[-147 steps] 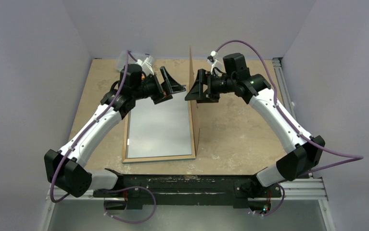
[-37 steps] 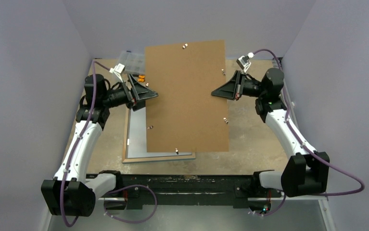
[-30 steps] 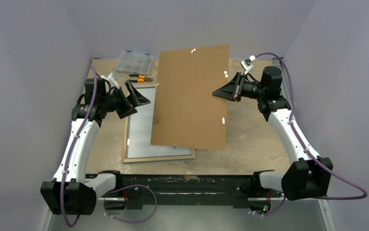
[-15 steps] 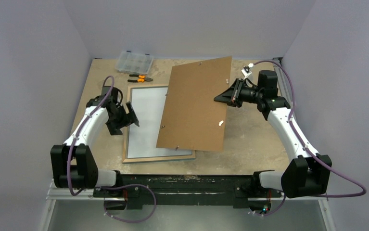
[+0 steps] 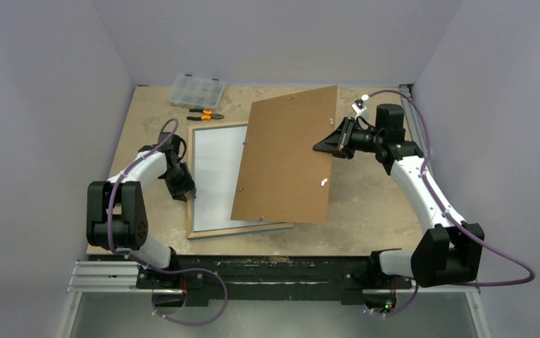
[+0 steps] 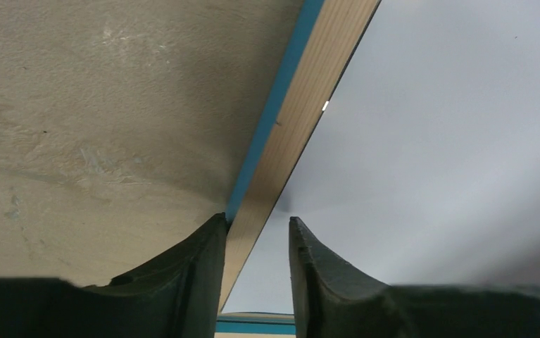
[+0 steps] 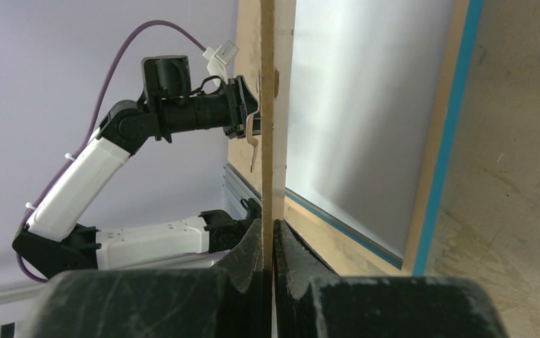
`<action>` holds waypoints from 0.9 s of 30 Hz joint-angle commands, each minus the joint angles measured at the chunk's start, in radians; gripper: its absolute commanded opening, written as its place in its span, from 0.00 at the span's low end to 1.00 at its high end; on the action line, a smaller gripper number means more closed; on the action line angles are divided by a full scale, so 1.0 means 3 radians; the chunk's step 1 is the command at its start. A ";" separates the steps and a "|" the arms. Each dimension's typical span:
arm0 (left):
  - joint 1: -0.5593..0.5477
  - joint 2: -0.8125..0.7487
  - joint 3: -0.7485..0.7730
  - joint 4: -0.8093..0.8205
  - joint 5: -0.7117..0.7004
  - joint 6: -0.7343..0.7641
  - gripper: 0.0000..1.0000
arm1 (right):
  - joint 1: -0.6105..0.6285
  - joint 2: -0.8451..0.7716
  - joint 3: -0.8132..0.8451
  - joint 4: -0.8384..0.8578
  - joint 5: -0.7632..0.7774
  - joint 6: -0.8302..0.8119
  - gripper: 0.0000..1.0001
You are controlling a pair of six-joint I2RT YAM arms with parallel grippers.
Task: Put the photo into the frame
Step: Move the photo frame to the center of the board.
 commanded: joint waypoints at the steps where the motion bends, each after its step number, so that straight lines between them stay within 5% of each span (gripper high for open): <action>1: 0.0007 -0.0030 -0.0038 0.0202 0.0214 0.0083 0.26 | 0.0000 -0.0047 0.0105 0.0217 -0.0154 -0.0006 0.00; 9: -0.0367 0.0070 -0.0025 0.0171 0.0016 0.0118 0.01 | -0.0005 -0.0026 0.0049 0.0284 -0.0191 0.0009 0.00; 27: -0.1148 -0.0113 -0.0165 0.0478 0.0155 0.0007 0.00 | -0.0133 0.0050 0.0069 0.0084 -0.0117 -0.0150 0.00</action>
